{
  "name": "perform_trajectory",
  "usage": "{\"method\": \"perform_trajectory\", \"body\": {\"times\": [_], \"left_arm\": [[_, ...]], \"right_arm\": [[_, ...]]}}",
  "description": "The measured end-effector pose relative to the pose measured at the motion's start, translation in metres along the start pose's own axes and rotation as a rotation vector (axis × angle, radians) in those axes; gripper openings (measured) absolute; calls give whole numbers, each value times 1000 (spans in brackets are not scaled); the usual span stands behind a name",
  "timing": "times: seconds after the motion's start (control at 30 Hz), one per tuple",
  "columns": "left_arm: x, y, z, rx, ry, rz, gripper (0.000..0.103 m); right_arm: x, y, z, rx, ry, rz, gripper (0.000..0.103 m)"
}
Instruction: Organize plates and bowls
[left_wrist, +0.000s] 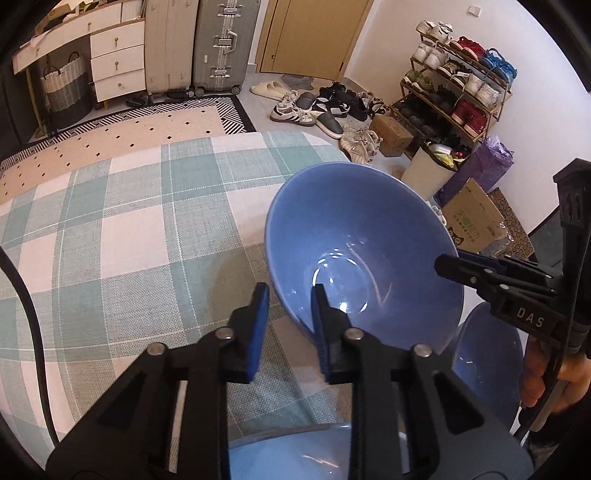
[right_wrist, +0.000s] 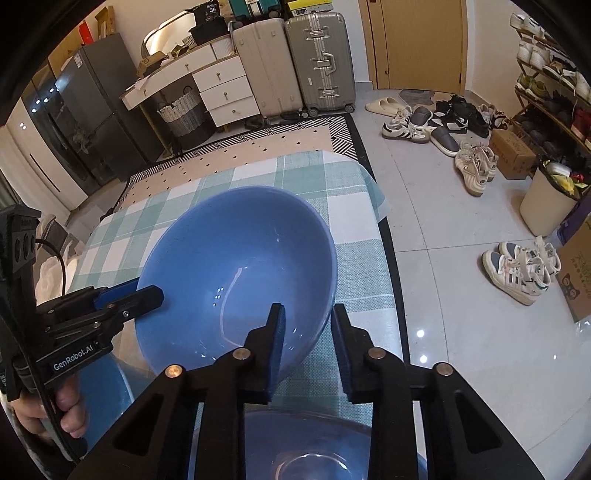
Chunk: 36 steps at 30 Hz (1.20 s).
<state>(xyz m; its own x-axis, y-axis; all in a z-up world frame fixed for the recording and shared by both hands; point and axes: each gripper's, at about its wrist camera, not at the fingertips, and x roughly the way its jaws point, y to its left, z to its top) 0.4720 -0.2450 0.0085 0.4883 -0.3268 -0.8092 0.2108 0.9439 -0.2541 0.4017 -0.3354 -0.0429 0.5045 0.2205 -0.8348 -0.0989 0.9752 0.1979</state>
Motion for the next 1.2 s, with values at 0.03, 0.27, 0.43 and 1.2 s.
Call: {"method": "perform_trajectory", "body": {"times": [0.03,0.27,0.43,1.2], "left_arm": [[0,0,0,4,-5,2,16],[-3,-5,-1,20,-16,20,16],[-14,-5,0,21,-33,21,16],[-137,-23,-15,42,-165,51,16]], "right_arm": [[1,0,0,-1,2,1,23],[3,1,-1,-2,2,-11,23],[-5,3,-1,-4,-23,-5,23],[-90,48,-13,-44,-150,36,23]]}}
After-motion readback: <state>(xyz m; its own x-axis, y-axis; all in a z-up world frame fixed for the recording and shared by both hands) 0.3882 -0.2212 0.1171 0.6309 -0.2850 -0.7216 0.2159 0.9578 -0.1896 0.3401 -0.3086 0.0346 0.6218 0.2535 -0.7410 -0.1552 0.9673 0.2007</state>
